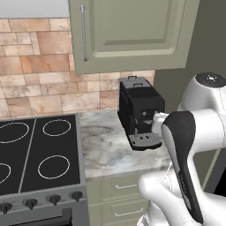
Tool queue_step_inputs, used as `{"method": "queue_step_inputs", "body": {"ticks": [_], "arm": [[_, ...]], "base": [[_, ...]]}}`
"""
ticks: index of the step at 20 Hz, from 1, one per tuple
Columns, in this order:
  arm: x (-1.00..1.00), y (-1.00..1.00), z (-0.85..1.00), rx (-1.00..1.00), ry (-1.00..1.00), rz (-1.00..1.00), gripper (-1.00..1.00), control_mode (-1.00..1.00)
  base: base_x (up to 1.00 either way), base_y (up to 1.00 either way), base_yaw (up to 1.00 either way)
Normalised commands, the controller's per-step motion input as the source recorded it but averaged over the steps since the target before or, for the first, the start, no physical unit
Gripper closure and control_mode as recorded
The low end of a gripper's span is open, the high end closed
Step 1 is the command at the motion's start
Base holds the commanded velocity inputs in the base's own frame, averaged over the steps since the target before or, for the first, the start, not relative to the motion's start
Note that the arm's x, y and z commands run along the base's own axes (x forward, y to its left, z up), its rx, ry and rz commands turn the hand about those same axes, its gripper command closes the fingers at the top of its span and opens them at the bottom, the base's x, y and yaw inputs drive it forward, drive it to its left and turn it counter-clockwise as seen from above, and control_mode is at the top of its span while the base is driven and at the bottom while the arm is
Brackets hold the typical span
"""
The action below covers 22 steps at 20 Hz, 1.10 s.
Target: Store the kebab skewer in the freezer for long-term storage. Close the freezer door after placing the cooked food.
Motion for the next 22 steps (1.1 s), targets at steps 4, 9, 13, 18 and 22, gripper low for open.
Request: {"method": "queue_step_inputs", "body": {"ticks": [4, 9, 13, 18, 22], "arm": [[0.00, -0.18, -0.21, 0.00, 0.11, 0.00, 1.00, -1.00], [0.00, -0.11, -0.37, 0.00, 0.17, -0.01, 1.00, -1.00], [0.00, 0.06, -0.16, 0.00, 0.05, -0.02, 1.00, -1.00], [0.00, 0.00, 0.00, 0.00, 0.00, 0.00, 1.00, -1.00], [-0.12, 0.00, 0.00, 0.00, 0.00, 0.00, 1.00, -1.00]], "base": [[0.00, 0.00, 0.00], [0.00, 0.00, 0.00], [0.00, 0.00, 0.00], [0.00, 0.00, 0.00], [0.00, 0.00, 0.00]]}}
